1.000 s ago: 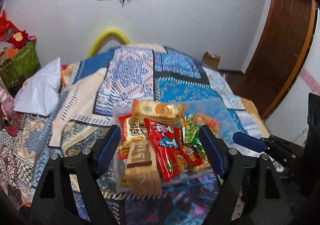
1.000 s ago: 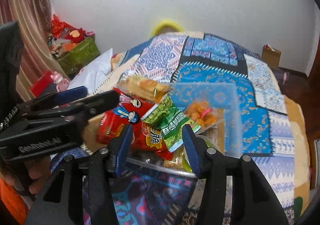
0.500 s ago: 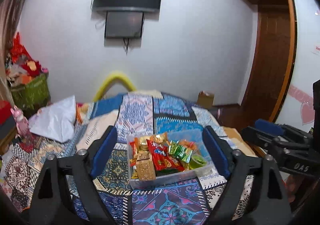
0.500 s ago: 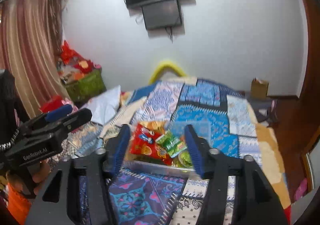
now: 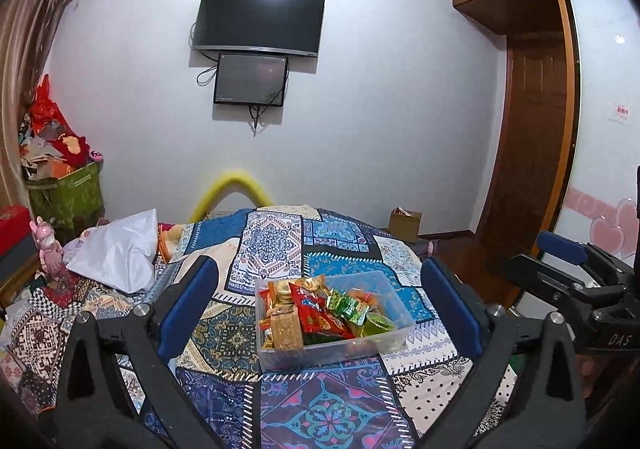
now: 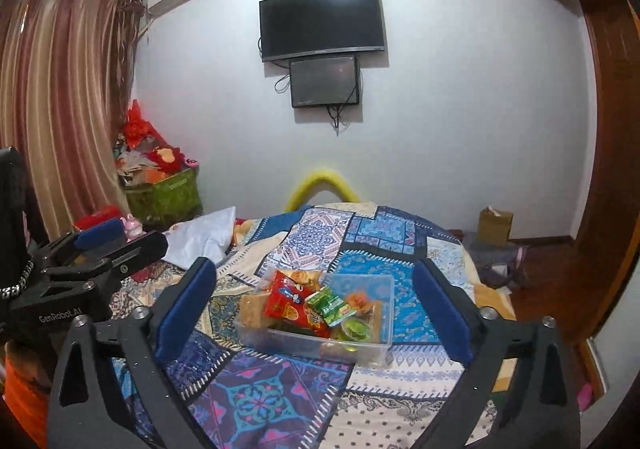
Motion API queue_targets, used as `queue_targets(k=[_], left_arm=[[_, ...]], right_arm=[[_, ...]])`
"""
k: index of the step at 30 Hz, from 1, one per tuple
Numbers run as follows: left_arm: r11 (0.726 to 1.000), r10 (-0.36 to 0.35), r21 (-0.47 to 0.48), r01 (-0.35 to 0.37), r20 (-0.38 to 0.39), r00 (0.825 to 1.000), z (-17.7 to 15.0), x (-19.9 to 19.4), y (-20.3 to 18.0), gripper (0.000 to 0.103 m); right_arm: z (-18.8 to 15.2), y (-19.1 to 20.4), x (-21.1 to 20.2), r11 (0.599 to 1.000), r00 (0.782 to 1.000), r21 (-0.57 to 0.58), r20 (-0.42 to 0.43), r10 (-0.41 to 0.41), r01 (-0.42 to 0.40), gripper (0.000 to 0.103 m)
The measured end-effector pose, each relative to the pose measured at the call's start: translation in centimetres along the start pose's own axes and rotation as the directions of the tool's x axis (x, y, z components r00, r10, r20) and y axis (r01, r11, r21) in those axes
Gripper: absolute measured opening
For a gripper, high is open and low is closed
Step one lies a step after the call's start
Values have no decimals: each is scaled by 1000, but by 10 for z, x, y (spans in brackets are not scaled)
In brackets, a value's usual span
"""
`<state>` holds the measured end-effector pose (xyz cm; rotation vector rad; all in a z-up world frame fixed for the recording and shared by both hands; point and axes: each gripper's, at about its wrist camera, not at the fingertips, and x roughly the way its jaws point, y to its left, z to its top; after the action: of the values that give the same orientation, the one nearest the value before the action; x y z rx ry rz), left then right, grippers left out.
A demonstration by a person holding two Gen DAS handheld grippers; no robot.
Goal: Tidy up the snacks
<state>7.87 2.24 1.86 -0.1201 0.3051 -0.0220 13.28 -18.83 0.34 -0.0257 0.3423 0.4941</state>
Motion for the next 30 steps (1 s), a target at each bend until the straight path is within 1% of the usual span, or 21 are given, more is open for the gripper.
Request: queue_targets(k=[12,30], left_arm=[[1000,0,0,0,-5,1000,-7,-9,-2,102],[1000,-14,20,14,-12,1000,-9,-11,-8,102]], right_arm=[[-11,1,-12,1000,1000,5,-3,-2,2,101],[-12,-2,-14,1000,1000,23,-16,5,-5,101]])
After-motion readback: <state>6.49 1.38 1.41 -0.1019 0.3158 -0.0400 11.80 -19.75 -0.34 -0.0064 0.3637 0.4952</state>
